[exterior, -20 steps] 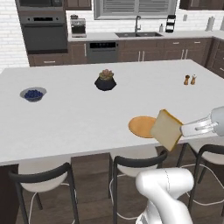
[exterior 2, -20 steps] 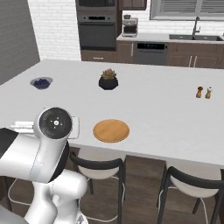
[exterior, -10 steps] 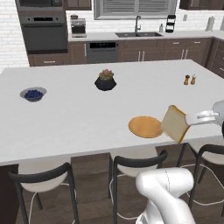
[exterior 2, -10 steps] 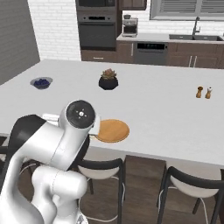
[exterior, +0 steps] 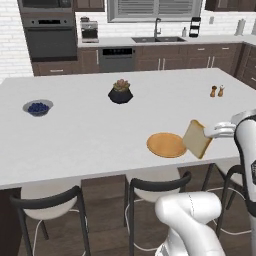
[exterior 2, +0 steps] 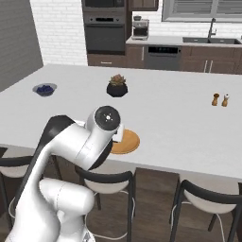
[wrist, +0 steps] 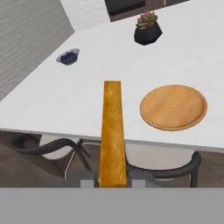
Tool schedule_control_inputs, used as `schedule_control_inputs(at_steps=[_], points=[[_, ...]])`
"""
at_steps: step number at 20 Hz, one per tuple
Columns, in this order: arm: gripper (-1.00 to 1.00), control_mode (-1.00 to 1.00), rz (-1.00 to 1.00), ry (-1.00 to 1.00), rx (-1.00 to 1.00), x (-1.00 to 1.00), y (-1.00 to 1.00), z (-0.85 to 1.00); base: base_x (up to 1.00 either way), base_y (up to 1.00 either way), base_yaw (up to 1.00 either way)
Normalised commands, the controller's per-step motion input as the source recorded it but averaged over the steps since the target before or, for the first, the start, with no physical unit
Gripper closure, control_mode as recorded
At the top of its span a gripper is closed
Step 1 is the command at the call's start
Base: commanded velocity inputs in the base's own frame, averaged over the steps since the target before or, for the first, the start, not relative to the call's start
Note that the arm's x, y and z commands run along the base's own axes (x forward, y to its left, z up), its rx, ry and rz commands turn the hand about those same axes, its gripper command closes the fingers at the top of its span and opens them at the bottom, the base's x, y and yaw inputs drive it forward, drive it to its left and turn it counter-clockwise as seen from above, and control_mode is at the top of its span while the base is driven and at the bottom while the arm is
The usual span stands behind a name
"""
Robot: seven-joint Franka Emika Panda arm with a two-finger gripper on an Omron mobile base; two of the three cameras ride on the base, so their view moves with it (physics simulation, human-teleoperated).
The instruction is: Start the toaster. Once the lever pops up, take the bread to the plate on the dining counter.
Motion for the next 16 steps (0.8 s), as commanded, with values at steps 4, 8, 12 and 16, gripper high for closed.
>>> schedule_control_inputs(at_steps=[4,8,12,16], points=[[1.00,-1.00,-0.03,0.00,0.00,0.81,0.00,-0.44,0.00,0.00,0.00],[1.00,-1.00,-0.01,0.00,0.00,0.77,0.00,-0.44,0.00,0.00,0.00],[1.00,-1.00,0.00,0.00,0.00,0.60,0.00,-0.40,0.00,0.00,0.00],[1.00,-1.00,0.00,0.00,0.00,0.54,0.00,-0.32,0.00,0.00,0.00]])
